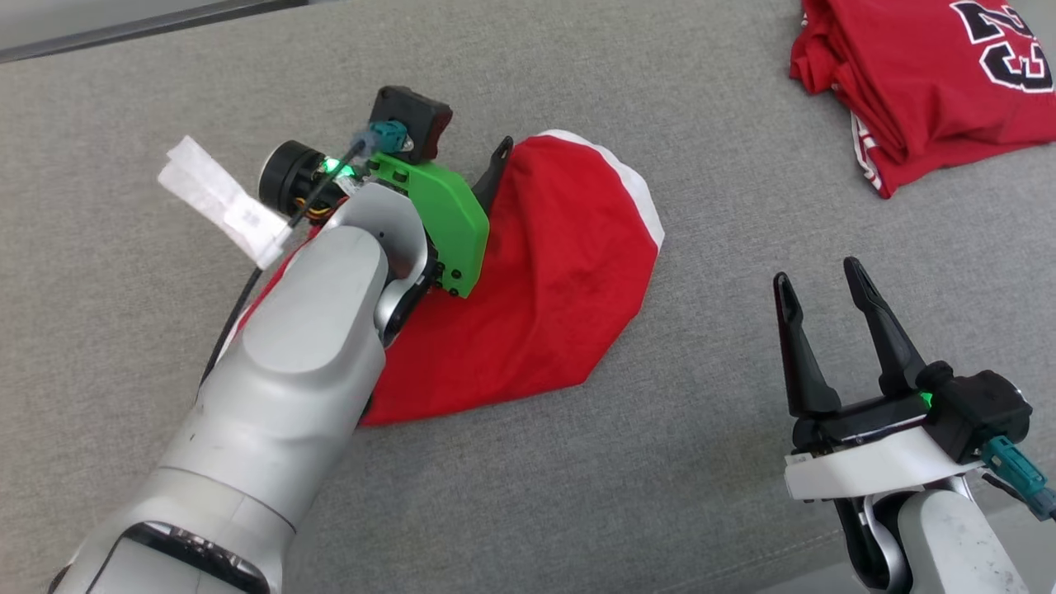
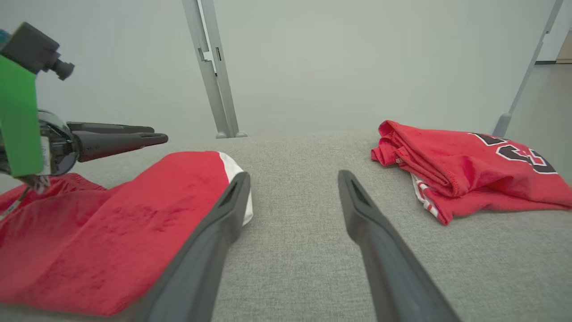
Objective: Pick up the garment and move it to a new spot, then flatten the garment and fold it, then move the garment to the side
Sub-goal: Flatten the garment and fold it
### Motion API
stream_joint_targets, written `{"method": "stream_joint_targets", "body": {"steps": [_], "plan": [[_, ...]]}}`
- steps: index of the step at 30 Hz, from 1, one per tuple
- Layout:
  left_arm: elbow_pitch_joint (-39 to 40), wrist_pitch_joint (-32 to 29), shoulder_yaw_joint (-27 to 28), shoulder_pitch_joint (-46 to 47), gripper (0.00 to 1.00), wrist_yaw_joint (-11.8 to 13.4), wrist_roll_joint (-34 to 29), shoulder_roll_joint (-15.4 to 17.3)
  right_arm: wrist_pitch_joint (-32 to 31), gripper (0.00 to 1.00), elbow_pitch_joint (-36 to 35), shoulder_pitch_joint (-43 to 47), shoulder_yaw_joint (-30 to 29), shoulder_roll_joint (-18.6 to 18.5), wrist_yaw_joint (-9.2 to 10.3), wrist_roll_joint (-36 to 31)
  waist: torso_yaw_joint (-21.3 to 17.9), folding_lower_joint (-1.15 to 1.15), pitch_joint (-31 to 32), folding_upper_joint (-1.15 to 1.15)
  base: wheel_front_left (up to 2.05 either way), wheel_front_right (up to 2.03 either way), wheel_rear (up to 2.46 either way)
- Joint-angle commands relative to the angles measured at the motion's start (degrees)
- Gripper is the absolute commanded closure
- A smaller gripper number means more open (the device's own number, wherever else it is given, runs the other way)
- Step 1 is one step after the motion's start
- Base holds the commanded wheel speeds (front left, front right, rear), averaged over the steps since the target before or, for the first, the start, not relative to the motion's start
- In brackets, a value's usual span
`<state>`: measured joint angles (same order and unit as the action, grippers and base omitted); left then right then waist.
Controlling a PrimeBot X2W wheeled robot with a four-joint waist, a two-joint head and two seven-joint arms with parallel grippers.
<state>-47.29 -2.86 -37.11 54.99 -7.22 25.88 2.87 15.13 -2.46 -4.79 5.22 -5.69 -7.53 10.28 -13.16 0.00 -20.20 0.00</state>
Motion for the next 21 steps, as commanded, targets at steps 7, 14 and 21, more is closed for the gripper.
{"method": "stream_joint_targets", "body": {"steps": [7,14,21], "plan": [[-3.34,-7.05,-9.00,4.30,0.00,-0.28,12.42,0.22,-0.01,0.00,0.12,-1.58,-0.53,1.34,0.09,-0.39,-3.78,0.00,-6.04,0.00,0.00,0.00,0.00],[-9.82,-8.85,-15.08,5.13,0.00,-0.03,14.00,0.27,0.00,0.00,0.00,-2.35,-1.14,1.98,0.09,-0.42,-3.86,0.00,-6.50,0.00,0.00,0.00,0.00],[-8.80,0.82,-17.61,8.10,1.00,-0.22,14.56,0.10,-0.01,0.00,0.47,-1.55,-1.80,2.31,0.09,-0.46,-3.75,0.00,-4.39,0.00,0.00,0.00,0.00]]}}
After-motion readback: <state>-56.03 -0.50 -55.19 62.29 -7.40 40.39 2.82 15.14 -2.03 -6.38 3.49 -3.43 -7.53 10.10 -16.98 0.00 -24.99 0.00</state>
